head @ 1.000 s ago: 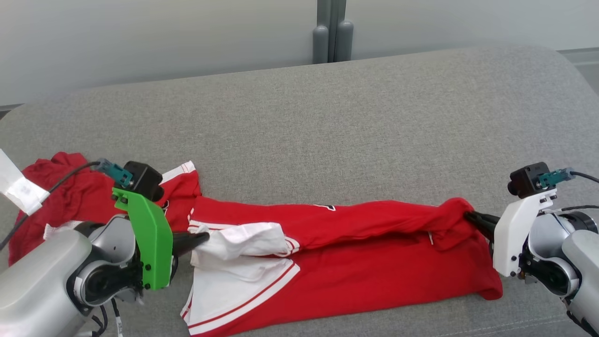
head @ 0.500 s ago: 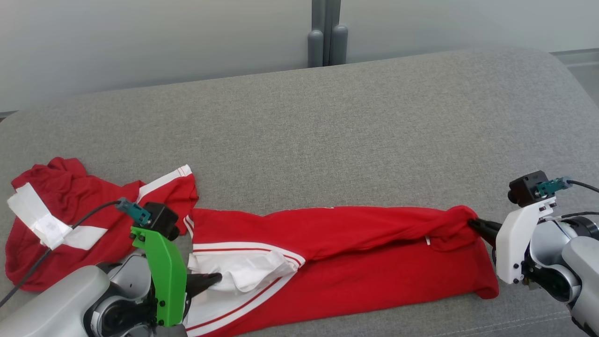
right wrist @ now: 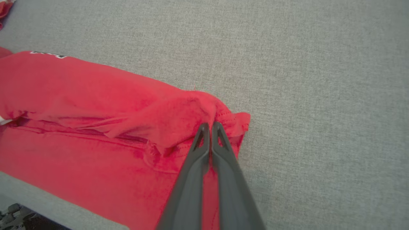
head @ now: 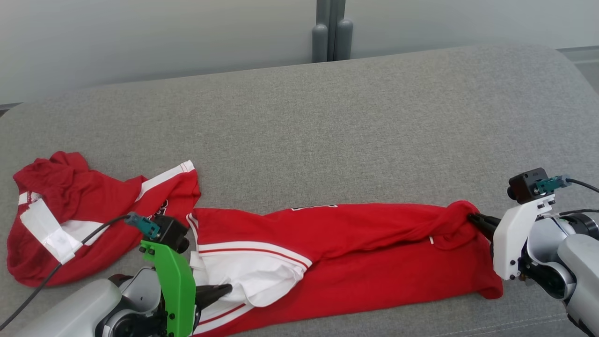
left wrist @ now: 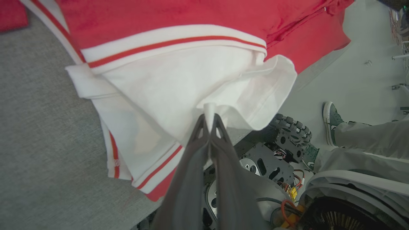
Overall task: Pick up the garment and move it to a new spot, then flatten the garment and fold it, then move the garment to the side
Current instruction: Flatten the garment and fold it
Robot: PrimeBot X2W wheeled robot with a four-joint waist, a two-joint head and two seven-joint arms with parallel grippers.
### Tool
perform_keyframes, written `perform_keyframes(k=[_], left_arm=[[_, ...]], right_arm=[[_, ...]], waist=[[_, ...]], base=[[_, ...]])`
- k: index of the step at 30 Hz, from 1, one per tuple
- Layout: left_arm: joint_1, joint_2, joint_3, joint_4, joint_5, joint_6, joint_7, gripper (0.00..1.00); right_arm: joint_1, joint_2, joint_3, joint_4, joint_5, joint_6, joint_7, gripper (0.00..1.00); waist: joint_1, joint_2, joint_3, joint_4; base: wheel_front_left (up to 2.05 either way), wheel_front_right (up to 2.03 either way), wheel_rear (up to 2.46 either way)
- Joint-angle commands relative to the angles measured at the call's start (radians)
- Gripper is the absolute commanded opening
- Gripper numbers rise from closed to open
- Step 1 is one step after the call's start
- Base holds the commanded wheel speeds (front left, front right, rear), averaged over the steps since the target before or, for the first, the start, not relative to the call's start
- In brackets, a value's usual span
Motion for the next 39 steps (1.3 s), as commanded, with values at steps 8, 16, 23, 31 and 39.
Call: perform_keyframes(k=[8,16,23,31,39], left_arm=[[0.019,-0.015,-0.002,0.029,0.015,-0.006,-0.019,1.0],[0.013,-0.001,0.012,0.014,0.015,-0.003,-0.031,1.0],[-0.004,0.029,0.045,-0.029,0.031,0.01,-0.076,1.0],[0.025,0.128,0.143,-0.168,0.089,0.087,-0.244,1.0],[0.118,0.129,0.195,-0.252,0.199,0.216,-0.491,1.0]], right_arm=[[0.016,-0.024,0.001,-0.011,0.026,0.0,0.025,1.0],[0.039,-0.055,-0.028,-0.043,0.034,0.0,0.029,1.0],[0.074,-0.092,-0.069,-0.076,0.041,0.0,0.033,1.0],[0.149,-0.092,-0.245,-0.166,0.005,0.0,-0.074,1.0],[0.277,0.022,-0.434,-0.185,-0.067,0.0,-0.185,1.0]], waist=[[0.0001,0.0,0.0,-0.001],[0.0001,0.0,-0.017,-0.003],[0.0001,0.0,-0.025,-0.002],[0.0001,0.0,-0.026,-0.01],[0.0001,0.0,-0.032,0.005]], base=[[0.0,0.0,0.0],[0.0,0.0,0.0],[0.0,0.0,0.0],[0.0,0.0,0.0],[0.0,0.0,0.0]])
